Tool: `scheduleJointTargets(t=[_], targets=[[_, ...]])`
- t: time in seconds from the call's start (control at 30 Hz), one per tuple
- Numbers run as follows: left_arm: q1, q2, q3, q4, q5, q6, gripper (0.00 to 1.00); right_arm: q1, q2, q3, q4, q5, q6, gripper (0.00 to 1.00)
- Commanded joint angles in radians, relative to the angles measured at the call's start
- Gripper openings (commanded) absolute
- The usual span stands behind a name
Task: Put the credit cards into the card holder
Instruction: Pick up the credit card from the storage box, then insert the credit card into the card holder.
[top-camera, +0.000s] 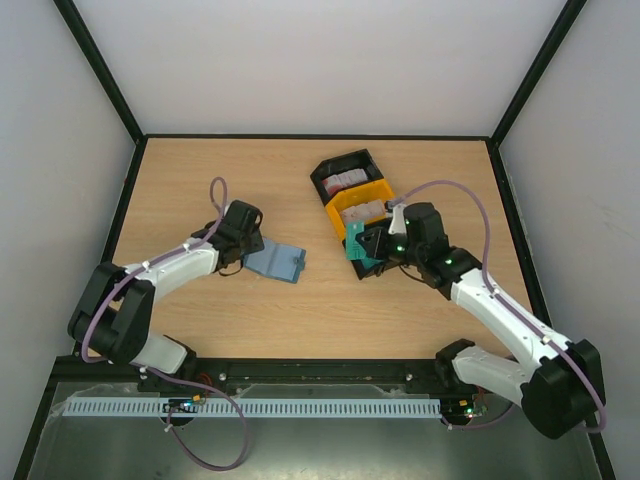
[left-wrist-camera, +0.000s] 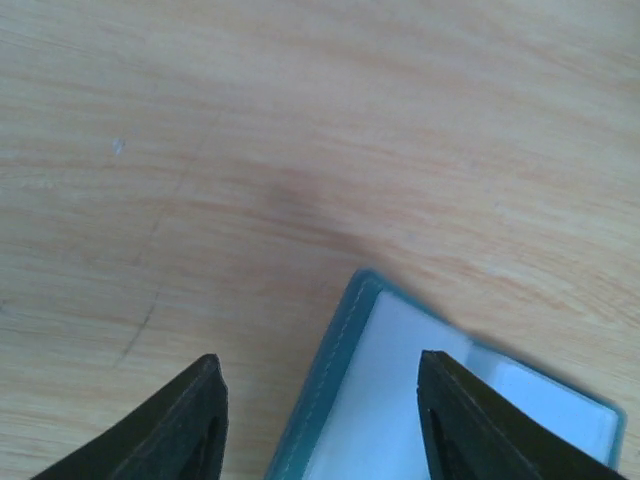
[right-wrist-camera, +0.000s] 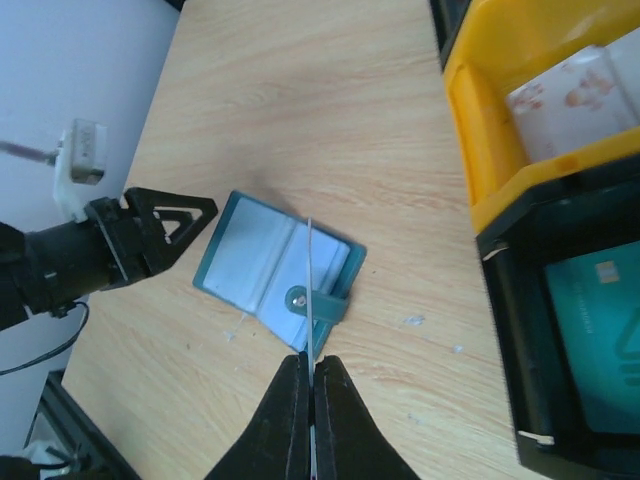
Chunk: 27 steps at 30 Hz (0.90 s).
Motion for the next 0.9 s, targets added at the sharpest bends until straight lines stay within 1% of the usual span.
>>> scheduleJointTargets(t=[0.0,0.1,0.23,0.3,0.5,0.63,0.7,0.87], targets=[[0.014,0.004,-0.035,0.008,0.033,0.01,0.47,0.057,0.049,0.009,0.086,-0.018,0.012,0.02],[0.013,0.022,-0.055,0.024,0.03,0.012,0.45,0.099,0.097,0.03,0.094,0.018,0.016,0.02],[0.013,0.036,-0.105,0.088,0.073,0.031,0.43,0.14,0.152,0.042,0.13,0.042,0.03,0.02],[0.013,0.045,-0.12,0.109,0.09,0.042,0.39,0.157,0.183,0.053,0.143,0.051,0.031,0.02],[0.013,0.048,-0.166,0.154,0.149,0.058,0.26,0.21,0.26,0.076,0.219,0.084,0.122,0.02],[0.013,0.028,-0.21,0.186,0.234,0.048,0.25,0.214,0.336,0.082,0.291,0.083,0.21,0.02],[0.013,0.01,-0.228,0.19,0.241,0.045,0.25,0.214,0.394,0.105,0.309,0.07,0.232,0.02],[0.013,-0.01,-0.234,0.187,0.246,0.048,0.25,0.221,0.544,0.184,0.411,-0.043,0.26,0.02]])
